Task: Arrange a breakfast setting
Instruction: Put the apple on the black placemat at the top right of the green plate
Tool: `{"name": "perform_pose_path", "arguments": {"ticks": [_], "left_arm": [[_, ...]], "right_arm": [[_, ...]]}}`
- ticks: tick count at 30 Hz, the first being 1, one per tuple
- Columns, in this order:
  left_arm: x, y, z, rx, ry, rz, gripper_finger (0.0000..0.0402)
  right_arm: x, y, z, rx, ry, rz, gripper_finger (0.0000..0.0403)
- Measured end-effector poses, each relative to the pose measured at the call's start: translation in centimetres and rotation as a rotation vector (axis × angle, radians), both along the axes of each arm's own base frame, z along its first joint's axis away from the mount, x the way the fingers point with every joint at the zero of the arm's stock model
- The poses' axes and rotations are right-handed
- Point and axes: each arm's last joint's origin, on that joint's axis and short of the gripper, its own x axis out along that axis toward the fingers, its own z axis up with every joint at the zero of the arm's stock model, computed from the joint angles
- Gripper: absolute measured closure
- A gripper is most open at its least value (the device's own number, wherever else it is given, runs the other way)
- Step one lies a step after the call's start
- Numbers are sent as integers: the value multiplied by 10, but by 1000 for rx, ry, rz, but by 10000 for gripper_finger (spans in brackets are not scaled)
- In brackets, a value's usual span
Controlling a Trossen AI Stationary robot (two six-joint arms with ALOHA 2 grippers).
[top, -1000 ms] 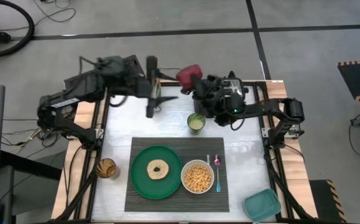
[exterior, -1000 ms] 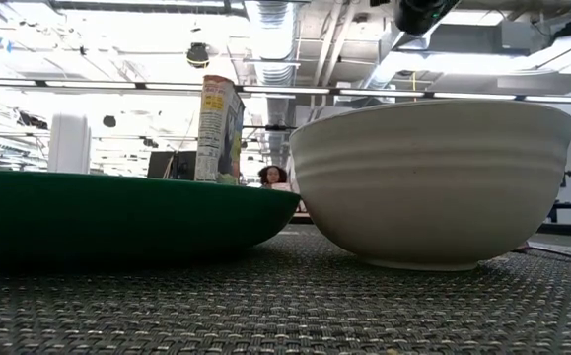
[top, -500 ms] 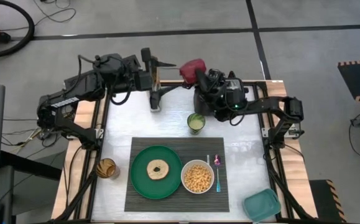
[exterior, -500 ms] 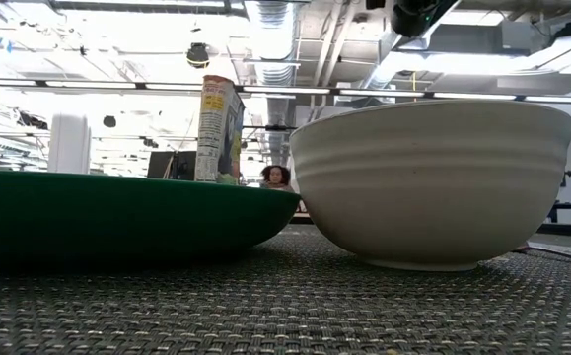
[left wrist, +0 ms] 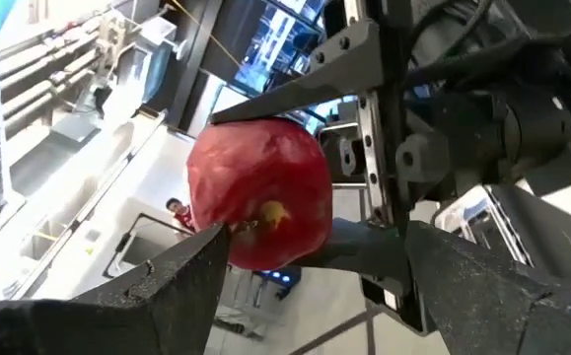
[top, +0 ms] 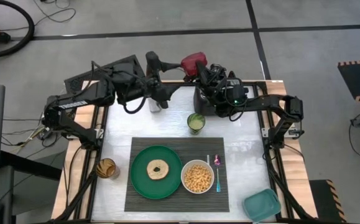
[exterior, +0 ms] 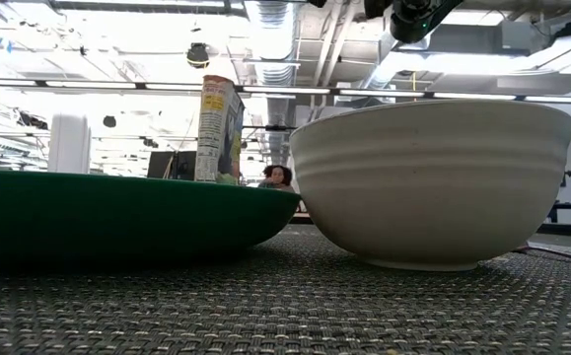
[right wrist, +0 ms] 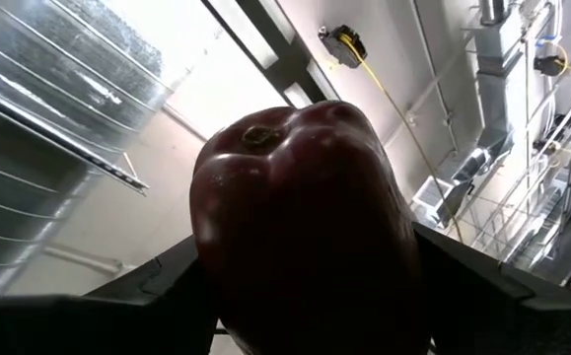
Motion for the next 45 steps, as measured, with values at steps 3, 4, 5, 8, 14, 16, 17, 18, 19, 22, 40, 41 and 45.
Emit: {"name": "perform_pose_path", "arguments": {"ticks": [3, 4, 5, 8, 14, 16, 17, 18, 19, 22, 40, 41, 45], "left_arm": [[0, -1, 6, 2, -61, -4, 104], [-1, -3, 9, 8, -88, -10, 104], [-3, -5, 12, 12, -109, -13, 104], [-11, -8, 20, 15, -161, -8, 104], [-3, -9, 9, 2, -72, -42, 104], [2, -9, 6, 3, -67, -23, 104], [2, -9, 6, 8, -65, -10, 104], [2, -9, 5, 14, -51, -6, 104], [2, -9, 4, 14, -46, -6, 104], [2, -8, 5, 5, -62, 5, 104], [7, -13, -2, 66, 25, -92, 104], [7, -14, -2, 73, 31, -86, 104], [8, -18, -4, 208, 118, -44, 104]], "right_arm": [[0, 0, 0, -6, -4, 7, 101], [0, 0, 0, -12, 4, 17, 101], [1, 0, 0, -11, 5, 24, 101], [1, 1, -1, -13, 9, 31, 101], [0, 1, 0, -15, 2, 31, 101], [0, 1, 0, -17, 1, 32, 101], [0, 1, 0, -18, 2, 35, 101], [1, 1, 0, -18, 3, 36, 101], [1, 1, 0, -18, 3, 36, 101], [0, 1, 0, -20, 1, 44, 101], [10, 4, -6, -46, 111, 78, 101], [9, 4, -6, -47, 109, 79, 101], [10, 5, -6, -50, 108, 89, 101]]}}
